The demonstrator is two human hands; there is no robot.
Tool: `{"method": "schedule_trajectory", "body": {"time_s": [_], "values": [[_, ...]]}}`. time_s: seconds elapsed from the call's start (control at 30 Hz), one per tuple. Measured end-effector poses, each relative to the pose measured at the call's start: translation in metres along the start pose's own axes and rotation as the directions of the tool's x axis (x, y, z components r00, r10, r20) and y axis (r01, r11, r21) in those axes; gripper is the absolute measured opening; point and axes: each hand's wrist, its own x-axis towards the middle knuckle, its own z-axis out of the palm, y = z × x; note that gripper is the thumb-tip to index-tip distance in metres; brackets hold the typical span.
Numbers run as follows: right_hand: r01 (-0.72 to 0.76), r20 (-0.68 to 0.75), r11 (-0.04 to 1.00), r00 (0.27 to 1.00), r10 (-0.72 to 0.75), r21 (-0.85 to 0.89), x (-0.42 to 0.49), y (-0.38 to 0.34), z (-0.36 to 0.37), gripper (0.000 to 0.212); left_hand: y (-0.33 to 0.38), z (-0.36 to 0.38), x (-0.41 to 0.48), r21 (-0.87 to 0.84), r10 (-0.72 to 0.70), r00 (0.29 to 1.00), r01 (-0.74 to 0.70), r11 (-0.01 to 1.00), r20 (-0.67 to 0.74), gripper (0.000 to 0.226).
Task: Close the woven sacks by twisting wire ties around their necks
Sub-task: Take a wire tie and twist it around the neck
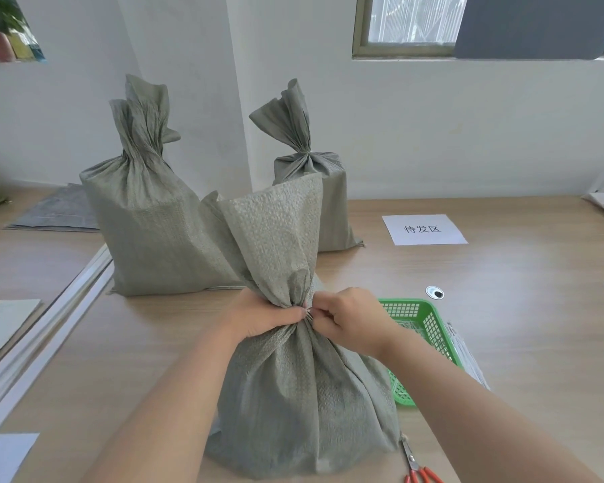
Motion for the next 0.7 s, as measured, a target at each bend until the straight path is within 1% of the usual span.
{"method": "schedule_trajectory", "body": {"time_s": [0.1, 0.17, 0.3, 0.37, 0.4, 0.47, 0.57, 0.7], "values": [[-0.049, -0.006, 0.998, 0.999, 0.049, 0.039, -0.003, 0.001, 0.005, 0.022, -0.003, 0.0, -0.001, -0.066, 0.022, 1.0, -0.021, 0.998, 0.015, 0.017], [-0.111, -0.01, 0.991, 0.994, 0.112, 0.081, -0.008, 0.005, 0.008, 0.026, -0.003, 0.0, -0.001, -0.086, 0.028, 0.999, -0.026, 0.996, 0.028, 0.016], [-0.205, -0.087, 0.967, 0.972, 0.219, 0.15, -0.017, 0.009, 0.008, 0.016, -0.003, 0.0, 0.0, -0.122, 0.028, 1.0, -0.027, 0.992, 0.008, 0.013], [-0.256, -0.098, 0.948, 0.956, 0.278, 0.191, -0.022, 0.011, 0.007, 0.014, -0.004, -0.001, 0.001, -0.126, 0.038, 0.999, -0.037, 0.991, 0.006, 0.013], [-0.283, -0.097, 0.935, 0.946, 0.309, 0.213, -0.025, 0.012, 0.008, 0.014, -0.003, -0.001, 0.002, -0.126, 0.041, 0.999, -0.04, 0.991, 0.003, 0.012], [-0.341, -0.099, 0.906, 0.922, 0.374, 0.251, -0.033, 0.012, 0.01, 0.022, -0.003, -0.002, 0.003, -0.119, 0.037, 0.999, -0.038, 0.992, -0.016, 0.011], [-0.433, -0.113, 0.84, 0.865, 0.49, 0.326, -0.047, 0.01, 0.014, 0.031, -0.001, -0.003, 0.005, -0.117, 0.012, 0.999, -0.017, 0.993, -0.044, 0.012], [-0.502, -0.116, 0.783, 0.811, 0.574, 0.367, -0.071, 0.007, 0.02, 0.037, 0.004, -0.001, 0.004, -0.08, -0.032, 0.999, 0.029, 0.996, -0.036, 0.015]]}}
